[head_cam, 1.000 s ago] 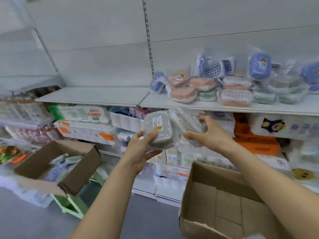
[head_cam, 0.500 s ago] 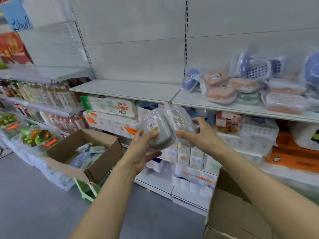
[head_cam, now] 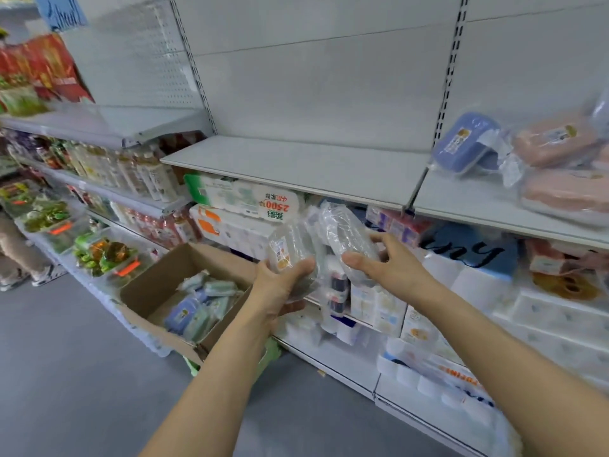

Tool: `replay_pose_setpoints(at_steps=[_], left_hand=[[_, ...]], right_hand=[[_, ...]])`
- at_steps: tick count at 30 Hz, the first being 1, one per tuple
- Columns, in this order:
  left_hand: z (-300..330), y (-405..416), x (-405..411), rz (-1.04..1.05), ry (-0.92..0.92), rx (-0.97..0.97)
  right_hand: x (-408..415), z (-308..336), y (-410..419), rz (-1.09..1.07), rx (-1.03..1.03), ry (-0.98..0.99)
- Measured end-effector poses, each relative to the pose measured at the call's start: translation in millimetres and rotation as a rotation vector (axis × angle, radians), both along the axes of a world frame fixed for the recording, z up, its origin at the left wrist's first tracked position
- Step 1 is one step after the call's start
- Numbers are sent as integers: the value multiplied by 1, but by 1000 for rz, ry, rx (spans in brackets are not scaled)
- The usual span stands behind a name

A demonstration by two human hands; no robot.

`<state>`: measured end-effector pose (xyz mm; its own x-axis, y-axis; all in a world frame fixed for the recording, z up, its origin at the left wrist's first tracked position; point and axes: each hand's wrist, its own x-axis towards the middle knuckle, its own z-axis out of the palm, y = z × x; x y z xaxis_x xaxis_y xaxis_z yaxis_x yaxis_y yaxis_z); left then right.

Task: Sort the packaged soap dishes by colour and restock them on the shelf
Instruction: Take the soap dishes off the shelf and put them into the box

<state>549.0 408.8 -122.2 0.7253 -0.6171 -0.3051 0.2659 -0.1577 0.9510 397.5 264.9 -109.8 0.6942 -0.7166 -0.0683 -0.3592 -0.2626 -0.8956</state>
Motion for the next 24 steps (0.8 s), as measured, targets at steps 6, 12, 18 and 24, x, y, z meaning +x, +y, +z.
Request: replay_pose_setpoints(at_steps=[6,12,18,24], left_hand=[[-21,-12,85,35,-78,73],[-53,7,180,63,-24,137],[-103,31,309,36,17,260],[-165,54,464,-92,19,418]], right_hand=[[88,-18,-20,31,-39,103],[191,-42,-12,102,38,137],[323,-97,17,104,124,212],[457,-180,63,-53,423,208]])
